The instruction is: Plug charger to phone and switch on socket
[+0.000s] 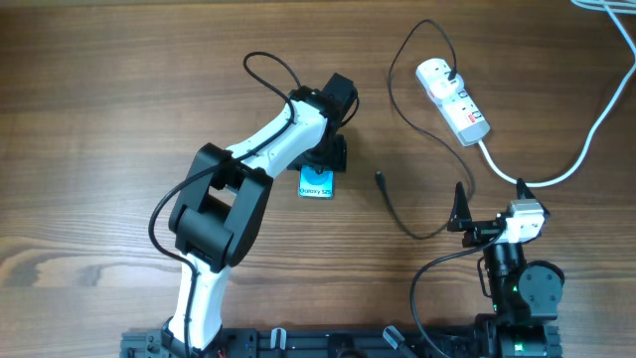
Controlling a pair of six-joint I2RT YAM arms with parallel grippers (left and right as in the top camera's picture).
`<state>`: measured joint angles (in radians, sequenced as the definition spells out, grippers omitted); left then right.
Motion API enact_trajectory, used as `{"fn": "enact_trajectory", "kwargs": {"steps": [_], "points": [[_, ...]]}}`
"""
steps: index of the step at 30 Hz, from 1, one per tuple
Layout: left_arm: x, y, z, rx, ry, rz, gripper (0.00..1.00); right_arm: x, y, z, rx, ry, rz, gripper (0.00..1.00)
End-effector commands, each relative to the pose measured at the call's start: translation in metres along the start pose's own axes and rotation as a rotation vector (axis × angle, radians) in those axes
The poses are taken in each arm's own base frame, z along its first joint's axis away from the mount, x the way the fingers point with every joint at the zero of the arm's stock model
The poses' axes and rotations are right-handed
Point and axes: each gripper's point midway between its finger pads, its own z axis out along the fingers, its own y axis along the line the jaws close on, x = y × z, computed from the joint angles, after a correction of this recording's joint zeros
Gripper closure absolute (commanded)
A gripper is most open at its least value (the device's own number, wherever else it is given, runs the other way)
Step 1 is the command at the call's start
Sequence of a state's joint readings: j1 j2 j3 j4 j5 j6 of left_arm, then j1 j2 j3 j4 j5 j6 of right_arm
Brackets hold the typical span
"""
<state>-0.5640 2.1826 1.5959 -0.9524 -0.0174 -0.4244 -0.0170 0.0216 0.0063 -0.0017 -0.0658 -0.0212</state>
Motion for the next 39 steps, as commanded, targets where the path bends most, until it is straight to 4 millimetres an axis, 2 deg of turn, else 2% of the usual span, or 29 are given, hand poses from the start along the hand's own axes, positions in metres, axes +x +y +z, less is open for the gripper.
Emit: {"fn": "enact_trajectory", "kwargs": {"steps": [1,6,9,14,20,23,25,28,31,33,34,35,36,38,39], "points": [[0.007,-0.001,-0.006,0.005,0.008,0.004,0.29,-0.001,-0.003,0.0,0.018,-0.006,-0.005,0.0],[0.002,-0.004,-0.035,0.042,-0.049,-0.009,0.29,-0.001,-0.003,0.0,0.018,-0.006,-0.005,0.0],[0.003,-0.012,-0.062,0.165,-0.046,-0.043,0.29,-0.001,-0.003,0.0,0.018,-0.006,-0.005,0.0],[0.006,-0.033,-0.127,0.591,0.039,-0.102,0.29,-0.001,-0.003,0.0,0.018,-0.006,-0.005,0.0],[0.003,-0.026,-0.21,1.151,0.258,-0.254,0.28,-0.001,-0.003,0.0,0.018,-0.006,-0.005,0.0],[0.001,-0.018,-0.241,1.331,0.357,-0.315,0.29,-0.001,-0.003,0.0,0.018,-0.006,-0.005,0.0],[-0.002,-0.013,-0.249,1.37,0.4,-0.358,0.3,-0.001,-0.003,0.0,0.018,-0.006,-0.005,0.0],[-0.007,-0.004,-0.252,1.358,0.517,-0.526,0.29,-0.001,-0.003,0.0,0.018,-0.006,-0.005,0.0],[-0.015,-0.001,-0.258,1.383,0.529,-0.548,0.34,-0.001,-0.003,0.0,0.018,-0.007,-0.005,0.0],[-0.018,-0.001,-0.259,1.384,0.535,-0.561,0.33,-0.007,0.001,0.0,-0.009,-0.029,0.019,0.0],[-0.02,-0.001,-0.26,1.385,0.537,-0.567,0.31,-0.007,0.021,-0.002,-0.125,-0.023,0.124,0.0],[-0.024,-0.001,-0.261,1.391,0.526,-0.563,0.31,-0.009,0.051,-0.008,-0.306,0.005,0.306,0.0],[-0.029,-0.001,-0.263,1.395,0.518,-0.563,0.31,-0.011,0.08,-0.021,-0.488,0.098,0.586,0.0],[-0.034,-0.001,-0.265,1.397,0.521,-0.576,0.31,-0.009,0.092,-0.027,-0.536,0.253,1.006,0.0],[-0.036,-0.001,-0.266,1.398,0.526,-0.586,0.31,-0.013,0.092,-0.027,-0.534,0.278,1.133,0.0]]}}
